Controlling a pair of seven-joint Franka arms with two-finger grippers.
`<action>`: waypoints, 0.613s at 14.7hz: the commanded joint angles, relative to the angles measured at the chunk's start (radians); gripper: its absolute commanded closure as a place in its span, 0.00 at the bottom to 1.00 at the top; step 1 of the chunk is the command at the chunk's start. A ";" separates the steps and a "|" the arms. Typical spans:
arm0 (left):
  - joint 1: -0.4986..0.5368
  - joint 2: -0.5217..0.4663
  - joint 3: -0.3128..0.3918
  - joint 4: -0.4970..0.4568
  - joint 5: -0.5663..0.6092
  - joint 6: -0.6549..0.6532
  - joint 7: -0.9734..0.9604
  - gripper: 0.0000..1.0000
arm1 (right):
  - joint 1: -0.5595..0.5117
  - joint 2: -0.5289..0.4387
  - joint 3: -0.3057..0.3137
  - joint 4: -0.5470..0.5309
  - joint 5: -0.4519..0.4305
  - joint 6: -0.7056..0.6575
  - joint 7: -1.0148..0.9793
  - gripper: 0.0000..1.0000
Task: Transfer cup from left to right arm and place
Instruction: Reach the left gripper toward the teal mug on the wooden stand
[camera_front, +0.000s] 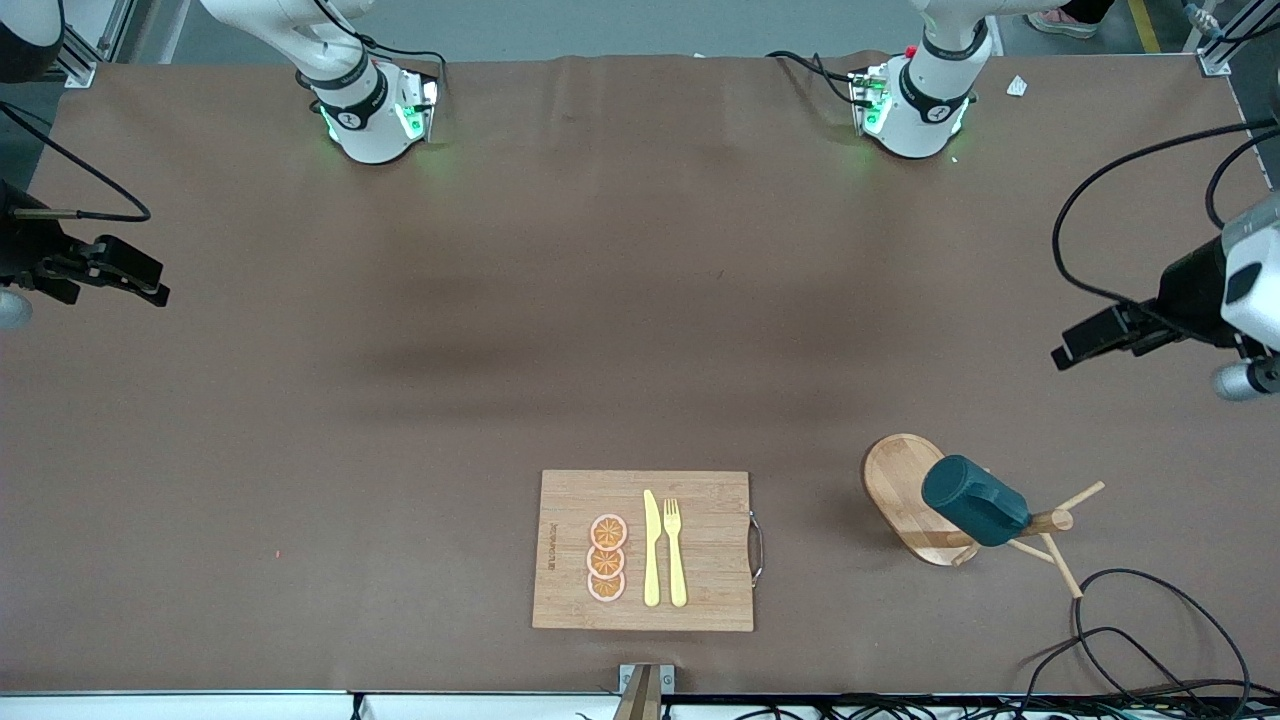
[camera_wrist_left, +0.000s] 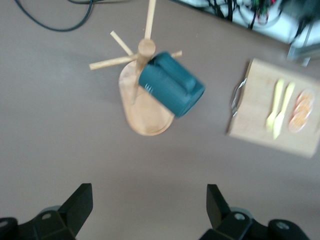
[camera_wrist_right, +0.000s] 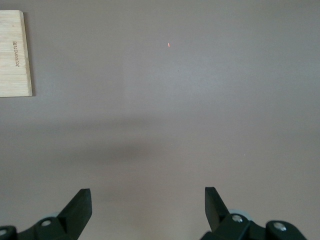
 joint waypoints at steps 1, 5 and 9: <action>0.003 0.064 0.001 0.033 -0.032 0.051 -0.125 0.00 | -0.002 -0.019 0.000 -0.018 -0.003 -0.001 0.001 0.00; 0.019 0.131 0.001 0.035 -0.036 0.130 -0.141 0.00 | -0.002 -0.019 0.000 -0.018 -0.003 -0.001 0.001 0.00; 0.059 0.174 -0.004 0.034 -0.036 0.180 -0.139 0.00 | -0.002 -0.019 0.000 -0.018 -0.003 -0.001 0.001 0.00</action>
